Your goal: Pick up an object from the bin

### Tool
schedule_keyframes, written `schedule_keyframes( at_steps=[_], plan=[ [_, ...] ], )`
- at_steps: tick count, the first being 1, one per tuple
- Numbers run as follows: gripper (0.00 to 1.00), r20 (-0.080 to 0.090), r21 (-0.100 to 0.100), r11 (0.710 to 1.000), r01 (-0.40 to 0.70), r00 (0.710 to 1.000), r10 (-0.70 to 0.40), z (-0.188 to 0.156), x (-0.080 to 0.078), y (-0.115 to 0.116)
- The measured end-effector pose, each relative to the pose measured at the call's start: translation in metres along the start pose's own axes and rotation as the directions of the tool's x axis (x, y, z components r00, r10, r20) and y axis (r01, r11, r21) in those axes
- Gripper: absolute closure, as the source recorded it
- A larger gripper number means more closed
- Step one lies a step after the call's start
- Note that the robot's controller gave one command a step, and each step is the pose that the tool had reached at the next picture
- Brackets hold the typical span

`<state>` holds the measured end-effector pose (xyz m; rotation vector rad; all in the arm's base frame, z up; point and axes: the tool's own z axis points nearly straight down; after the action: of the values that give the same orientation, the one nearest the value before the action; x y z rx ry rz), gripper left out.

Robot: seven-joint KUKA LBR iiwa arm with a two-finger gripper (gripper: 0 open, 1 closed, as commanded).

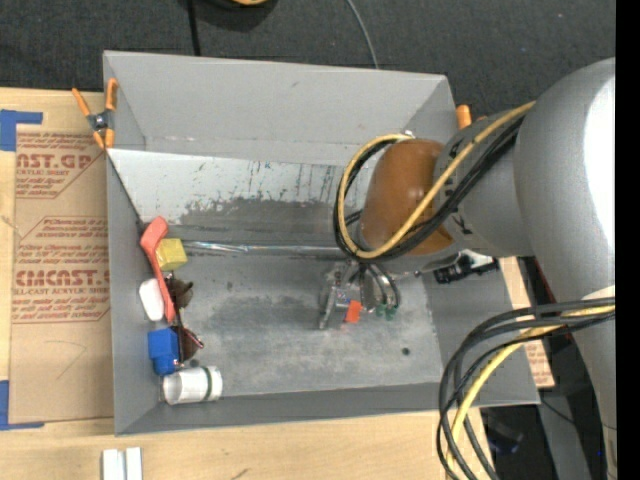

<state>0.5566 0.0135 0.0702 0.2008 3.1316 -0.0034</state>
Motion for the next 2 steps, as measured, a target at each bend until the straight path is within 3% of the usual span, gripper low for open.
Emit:
schedule_keyframes(
  at_steps=[1, 2],
  plan=[
    [1.00, -0.007, 0.000, 1.000, -0.006, 1.000, 0.006, -0.043, 0.001, -0.002],
    [1.00, 0.000, -0.001, 1.000, -0.006, 1.000, 0.006, -0.099, -0.001, -0.003]
  ],
)
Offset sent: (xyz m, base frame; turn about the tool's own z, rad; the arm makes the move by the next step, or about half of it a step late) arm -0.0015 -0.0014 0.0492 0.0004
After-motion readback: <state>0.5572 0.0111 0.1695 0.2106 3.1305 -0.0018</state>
